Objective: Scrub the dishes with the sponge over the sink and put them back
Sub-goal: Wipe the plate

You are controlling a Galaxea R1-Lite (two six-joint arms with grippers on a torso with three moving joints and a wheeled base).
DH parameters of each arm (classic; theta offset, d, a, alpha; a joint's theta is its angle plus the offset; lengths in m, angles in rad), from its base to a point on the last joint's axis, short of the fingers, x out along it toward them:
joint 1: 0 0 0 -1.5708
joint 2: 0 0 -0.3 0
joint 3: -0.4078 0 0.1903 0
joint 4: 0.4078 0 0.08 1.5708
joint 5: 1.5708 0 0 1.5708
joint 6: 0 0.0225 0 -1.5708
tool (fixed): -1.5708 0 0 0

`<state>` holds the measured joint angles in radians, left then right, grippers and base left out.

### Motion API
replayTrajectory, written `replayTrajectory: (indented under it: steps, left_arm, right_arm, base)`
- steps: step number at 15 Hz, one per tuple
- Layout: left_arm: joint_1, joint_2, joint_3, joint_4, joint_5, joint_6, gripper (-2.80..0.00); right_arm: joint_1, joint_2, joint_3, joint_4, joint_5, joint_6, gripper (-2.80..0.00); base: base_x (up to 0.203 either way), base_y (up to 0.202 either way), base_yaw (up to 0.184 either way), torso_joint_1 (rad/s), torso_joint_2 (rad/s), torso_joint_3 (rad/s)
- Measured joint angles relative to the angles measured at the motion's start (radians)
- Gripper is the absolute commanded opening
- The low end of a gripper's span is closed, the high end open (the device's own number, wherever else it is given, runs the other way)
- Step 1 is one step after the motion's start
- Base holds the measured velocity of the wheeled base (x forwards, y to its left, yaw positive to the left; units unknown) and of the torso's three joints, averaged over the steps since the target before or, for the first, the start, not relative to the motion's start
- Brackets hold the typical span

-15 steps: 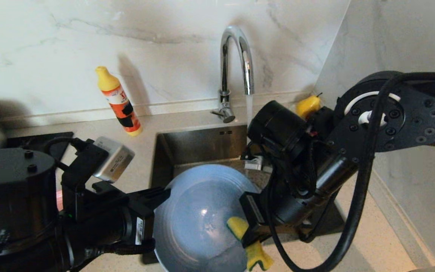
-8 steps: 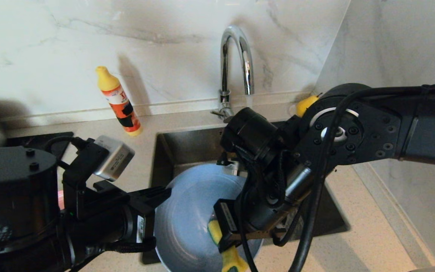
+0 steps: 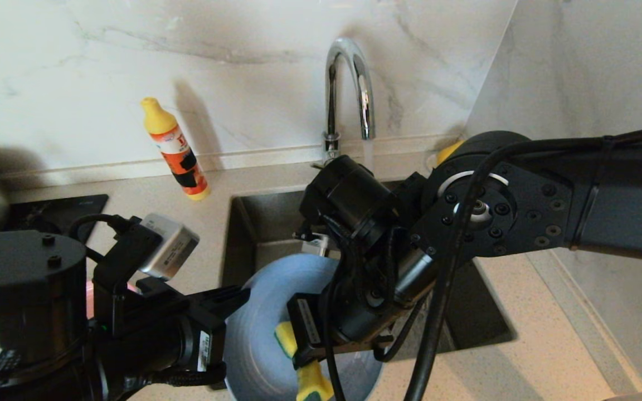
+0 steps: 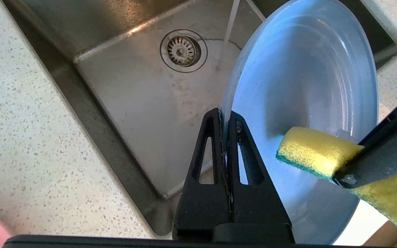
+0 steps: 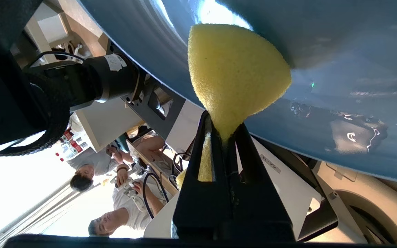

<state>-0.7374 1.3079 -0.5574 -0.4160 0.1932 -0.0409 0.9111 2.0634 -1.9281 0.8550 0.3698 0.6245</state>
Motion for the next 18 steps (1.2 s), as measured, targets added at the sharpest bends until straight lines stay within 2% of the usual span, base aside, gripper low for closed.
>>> replayTrajectory:
  steps: [1, 4, 11, 18]
  left_arm:
    - [0.0, -0.002, 0.002, 0.0, -0.001, 0.001, -2.8]
    - [-0.001, -0.006, 0.02, 0.0, -0.001, 0.004, -2.8]
    - [-0.003, -0.027, 0.033, 0.0, -0.001, -0.001, -2.8]
    - [0.003, -0.024, 0.017, 0.0, -0.001, -0.009, -2.8]
  right_arm:
    - [-0.004, 0.0, 0.0, 0.0, -0.002, 0.001, -2.8]
    - [-0.021, 0.0, 0.0, -0.005, -0.077, 0.002, -2.8]
    - [-0.12, -0.049, -0.002, -0.004, -0.08, -0.001, -2.8]
    - [-0.15, -0.147, 0.0, 0.069, -0.068, -0.002, -2.8]
  base:
    - [0.0, 0.0, 0.0, 0.0, 0.0, 0.0]
    - [0.0, 0.0, 0.0, 0.0, 0.0, 0.0]
    - [0.0, 0.0, 0.0, 0.0, 0.0, 0.0]
    - [0.0, 0.0, 0.0, 0.0, 0.0, 0.0]
